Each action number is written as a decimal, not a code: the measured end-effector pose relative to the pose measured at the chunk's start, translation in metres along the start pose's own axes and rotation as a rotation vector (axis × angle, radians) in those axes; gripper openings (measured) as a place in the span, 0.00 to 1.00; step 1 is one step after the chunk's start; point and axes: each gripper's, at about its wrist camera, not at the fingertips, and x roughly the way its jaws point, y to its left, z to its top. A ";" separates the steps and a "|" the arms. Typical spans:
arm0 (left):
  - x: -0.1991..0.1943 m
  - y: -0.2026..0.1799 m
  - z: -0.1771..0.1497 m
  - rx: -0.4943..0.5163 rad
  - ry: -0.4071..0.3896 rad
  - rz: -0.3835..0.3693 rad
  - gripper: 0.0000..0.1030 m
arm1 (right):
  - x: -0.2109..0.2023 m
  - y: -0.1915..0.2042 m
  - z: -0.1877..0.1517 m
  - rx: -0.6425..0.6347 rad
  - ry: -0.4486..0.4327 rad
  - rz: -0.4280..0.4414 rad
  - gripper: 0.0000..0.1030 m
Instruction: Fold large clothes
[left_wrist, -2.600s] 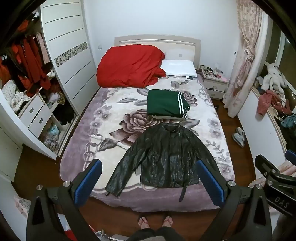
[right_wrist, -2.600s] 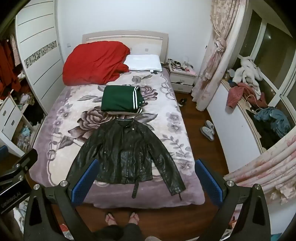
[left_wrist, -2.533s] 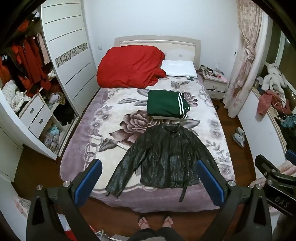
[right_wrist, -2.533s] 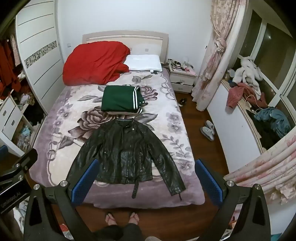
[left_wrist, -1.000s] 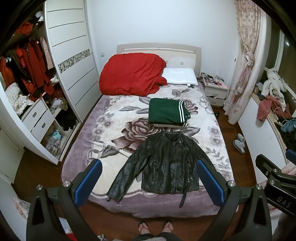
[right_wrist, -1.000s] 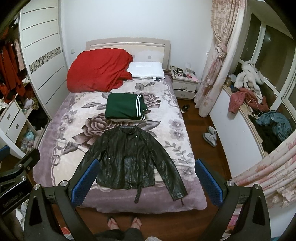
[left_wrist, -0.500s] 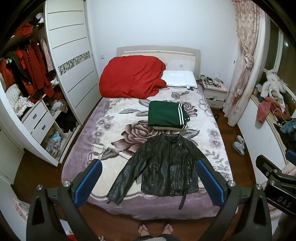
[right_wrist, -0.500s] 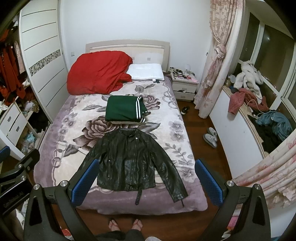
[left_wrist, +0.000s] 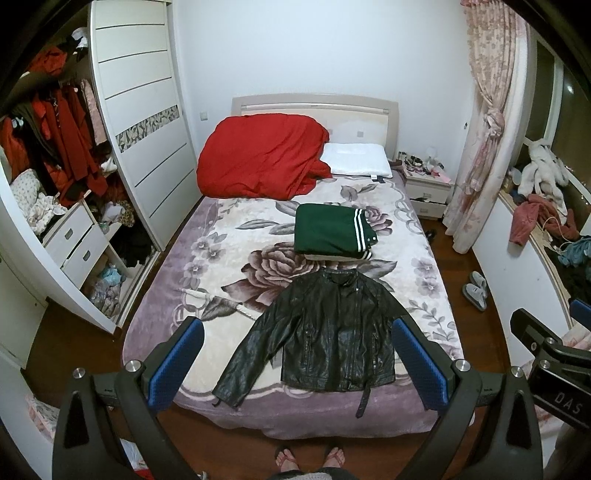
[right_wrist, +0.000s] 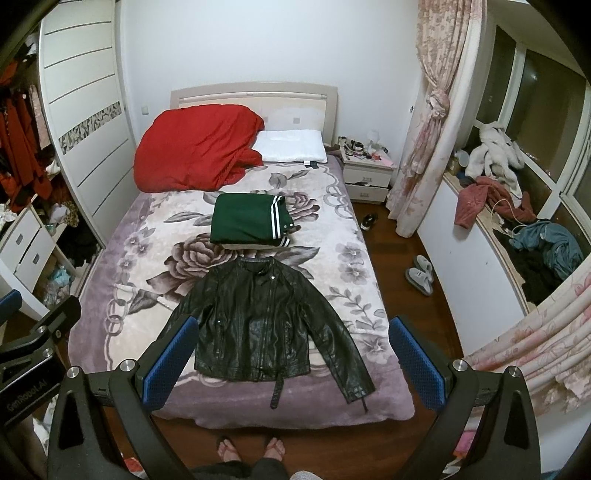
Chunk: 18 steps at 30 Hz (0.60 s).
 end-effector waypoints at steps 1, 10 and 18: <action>0.000 0.000 0.000 0.001 -0.001 0.000 1.00 | 0.000 0.000 0.001 -0.001 0.000 -0.001 1.00; 0.000 -0.001 -0.001 0.000 -0.003 0.000 1.00 | -0.002 0.000 0.003 0.004 -0.002 0.002 1.00; 0.002 -0.003 -0.004 0.001 -0.002 -0.006 1.00 | -0.003 -0.001 -0.003 0.007 -0.003 0.001 1.00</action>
